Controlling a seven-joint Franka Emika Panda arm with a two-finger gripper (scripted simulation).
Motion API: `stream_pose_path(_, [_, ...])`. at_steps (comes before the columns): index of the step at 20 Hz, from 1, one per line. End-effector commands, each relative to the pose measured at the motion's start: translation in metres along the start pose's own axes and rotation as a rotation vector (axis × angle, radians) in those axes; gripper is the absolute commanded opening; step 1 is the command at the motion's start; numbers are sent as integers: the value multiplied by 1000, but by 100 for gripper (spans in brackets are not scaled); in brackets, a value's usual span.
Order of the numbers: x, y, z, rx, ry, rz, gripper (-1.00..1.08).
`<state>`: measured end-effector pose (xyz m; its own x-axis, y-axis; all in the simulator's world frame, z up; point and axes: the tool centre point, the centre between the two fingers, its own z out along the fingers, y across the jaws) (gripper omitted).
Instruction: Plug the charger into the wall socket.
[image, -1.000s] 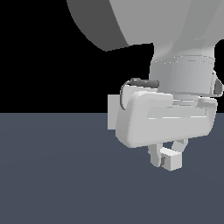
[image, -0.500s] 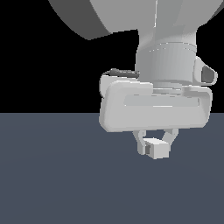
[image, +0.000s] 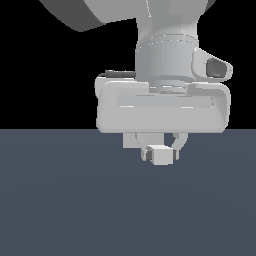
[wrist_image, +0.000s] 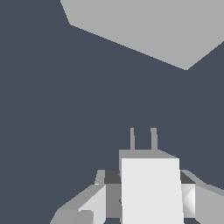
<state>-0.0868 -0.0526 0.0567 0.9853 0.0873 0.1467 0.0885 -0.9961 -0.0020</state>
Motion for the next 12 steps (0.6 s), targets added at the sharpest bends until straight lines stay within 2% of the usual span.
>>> stream_pose_path(1, [4,-5,-5,-7,1,48,-100])
stream_pose_path(12, [23,-25,-23,-37,0,246,-100])
